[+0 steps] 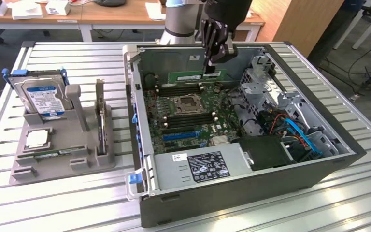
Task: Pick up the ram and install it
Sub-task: 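Pick up the ram and move it above insertion slot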
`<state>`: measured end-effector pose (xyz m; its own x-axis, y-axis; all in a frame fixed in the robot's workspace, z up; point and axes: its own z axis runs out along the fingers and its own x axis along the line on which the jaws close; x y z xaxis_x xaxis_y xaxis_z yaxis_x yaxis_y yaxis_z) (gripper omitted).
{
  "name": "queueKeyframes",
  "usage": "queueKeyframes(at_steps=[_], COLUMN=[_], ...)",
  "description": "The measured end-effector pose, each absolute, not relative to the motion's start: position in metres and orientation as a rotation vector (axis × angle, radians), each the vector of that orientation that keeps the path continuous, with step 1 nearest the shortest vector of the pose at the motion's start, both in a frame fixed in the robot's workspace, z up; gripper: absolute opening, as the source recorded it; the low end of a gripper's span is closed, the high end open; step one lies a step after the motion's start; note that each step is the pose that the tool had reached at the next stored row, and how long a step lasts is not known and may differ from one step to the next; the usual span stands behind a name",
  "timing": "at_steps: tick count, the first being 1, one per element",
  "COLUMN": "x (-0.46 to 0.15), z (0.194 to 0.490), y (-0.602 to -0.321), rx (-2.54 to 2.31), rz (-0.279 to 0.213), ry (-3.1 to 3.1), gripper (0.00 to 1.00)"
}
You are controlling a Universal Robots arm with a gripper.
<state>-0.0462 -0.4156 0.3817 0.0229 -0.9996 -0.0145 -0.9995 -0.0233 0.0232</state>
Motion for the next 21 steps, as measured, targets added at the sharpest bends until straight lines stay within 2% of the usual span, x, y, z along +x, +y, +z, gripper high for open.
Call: queueKeyframes(at_steps=[21], x=[-0.046], z=[0.371], y=[-0.415], rx=[2.246], rz=[-0.044], ry=[-2.195], gripper=[0.11])
